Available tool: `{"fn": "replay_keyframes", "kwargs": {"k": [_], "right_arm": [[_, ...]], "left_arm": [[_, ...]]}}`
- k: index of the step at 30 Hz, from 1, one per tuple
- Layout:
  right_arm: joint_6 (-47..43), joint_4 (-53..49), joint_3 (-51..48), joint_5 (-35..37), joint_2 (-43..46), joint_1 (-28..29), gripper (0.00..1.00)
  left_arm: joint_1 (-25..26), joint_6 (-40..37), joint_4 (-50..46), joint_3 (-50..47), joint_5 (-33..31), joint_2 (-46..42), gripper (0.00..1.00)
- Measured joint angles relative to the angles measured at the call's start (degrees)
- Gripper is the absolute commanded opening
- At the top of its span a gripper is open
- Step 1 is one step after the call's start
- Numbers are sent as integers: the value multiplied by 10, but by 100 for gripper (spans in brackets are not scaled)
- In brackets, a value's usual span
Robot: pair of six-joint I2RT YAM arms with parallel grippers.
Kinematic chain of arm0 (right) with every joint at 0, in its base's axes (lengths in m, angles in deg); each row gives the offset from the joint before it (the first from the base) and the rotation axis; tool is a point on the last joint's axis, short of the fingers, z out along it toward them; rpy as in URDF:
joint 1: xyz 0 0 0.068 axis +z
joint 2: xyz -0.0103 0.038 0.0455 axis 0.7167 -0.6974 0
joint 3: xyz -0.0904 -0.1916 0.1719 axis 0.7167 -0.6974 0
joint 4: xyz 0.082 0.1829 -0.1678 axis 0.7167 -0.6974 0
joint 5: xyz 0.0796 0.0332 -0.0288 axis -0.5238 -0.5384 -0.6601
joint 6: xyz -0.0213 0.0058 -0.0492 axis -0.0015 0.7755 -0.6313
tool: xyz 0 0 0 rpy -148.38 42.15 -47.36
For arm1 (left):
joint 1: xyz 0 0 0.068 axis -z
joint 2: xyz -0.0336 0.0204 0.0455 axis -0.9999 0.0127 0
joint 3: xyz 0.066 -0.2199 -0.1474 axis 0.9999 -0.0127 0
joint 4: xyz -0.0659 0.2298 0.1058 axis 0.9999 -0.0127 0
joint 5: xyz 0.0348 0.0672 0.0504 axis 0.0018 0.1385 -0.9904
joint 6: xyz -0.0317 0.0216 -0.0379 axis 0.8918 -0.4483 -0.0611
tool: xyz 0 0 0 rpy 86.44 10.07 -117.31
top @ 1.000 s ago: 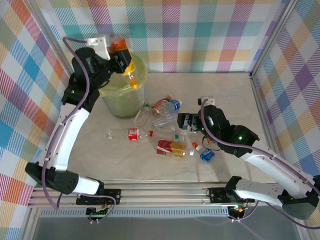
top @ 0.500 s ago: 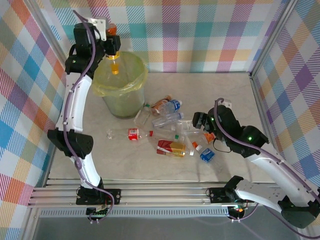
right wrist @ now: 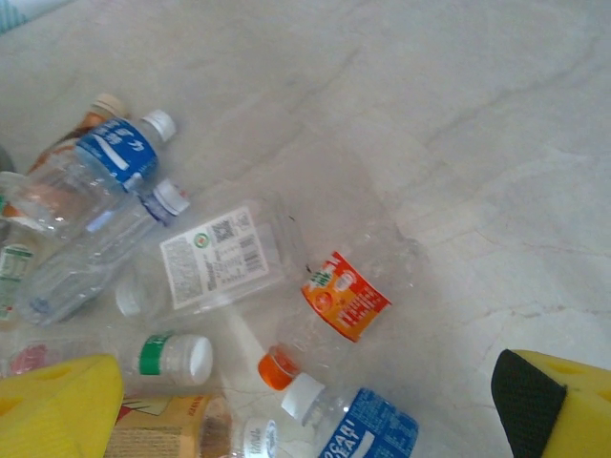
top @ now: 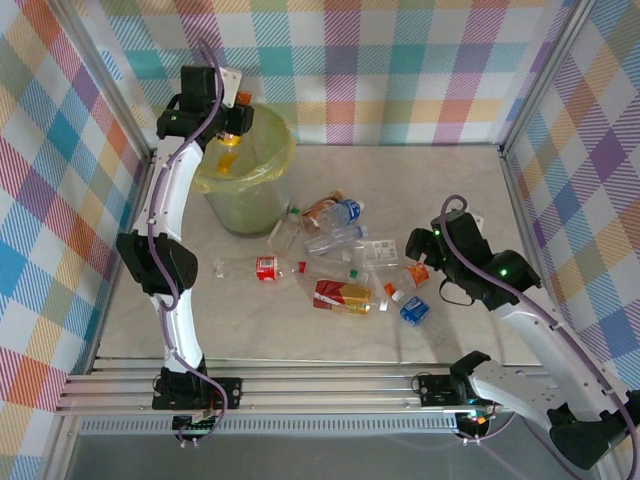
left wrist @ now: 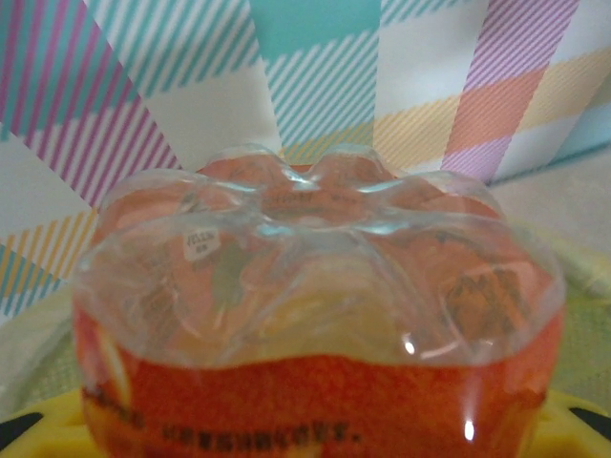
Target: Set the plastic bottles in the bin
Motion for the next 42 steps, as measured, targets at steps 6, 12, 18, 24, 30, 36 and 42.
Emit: {"fn": "replay_keyframes", "kwargs": {"k": [6,12,18,24,30,36,42], "right_arm": [[4,-4,-38,-37,0,-55,100],[7,5,-85,-86,0,-108,100],[11,13,-127,-129,7,-136,100],[13,17,-143,-151,16,-136,100],[13,21,-157,-166,16,-136,100],[12,21,-169,-184,16,-136,100],[7,20,-173,-201,16,-136,100]], "left_arm": [[0,-31,-19,0,0,29,55],[0,-50,-29,-8,0,39,60],[0,-61,-28,-18,-1,42,65],[0,-70,-32,-21,-7,54,74],[0,-76,-36,-21,-10,58,85],[1,-77,-38,-21,-11,58,91],[10,-71,-39,-20,-15,53,99]]}}
